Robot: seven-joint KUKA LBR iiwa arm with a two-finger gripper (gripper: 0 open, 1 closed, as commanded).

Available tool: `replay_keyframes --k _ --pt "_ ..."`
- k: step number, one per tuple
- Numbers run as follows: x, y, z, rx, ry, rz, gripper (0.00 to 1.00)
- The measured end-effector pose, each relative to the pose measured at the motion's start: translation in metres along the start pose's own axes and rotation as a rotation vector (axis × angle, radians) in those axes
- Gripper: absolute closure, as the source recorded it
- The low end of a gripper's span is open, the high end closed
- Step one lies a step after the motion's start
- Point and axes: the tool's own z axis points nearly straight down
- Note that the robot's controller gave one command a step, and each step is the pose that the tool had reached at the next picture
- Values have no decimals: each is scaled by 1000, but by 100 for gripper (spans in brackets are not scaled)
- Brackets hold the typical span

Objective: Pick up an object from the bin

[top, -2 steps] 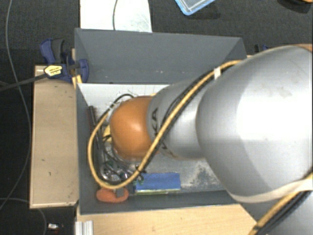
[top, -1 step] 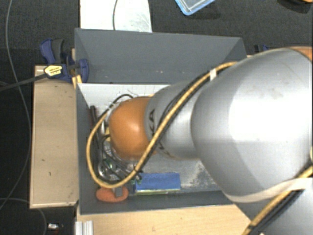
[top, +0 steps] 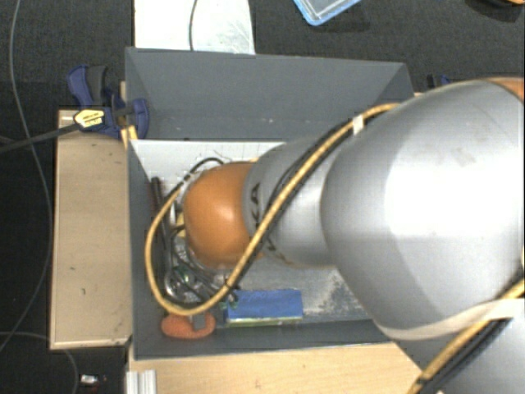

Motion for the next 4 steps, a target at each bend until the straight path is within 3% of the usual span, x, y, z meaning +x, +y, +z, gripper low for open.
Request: replay_keyframes --k 3,4 --pt "2 -1 -90 3 14 6 100" --pt "-1 0 -123 2 9 8 100"
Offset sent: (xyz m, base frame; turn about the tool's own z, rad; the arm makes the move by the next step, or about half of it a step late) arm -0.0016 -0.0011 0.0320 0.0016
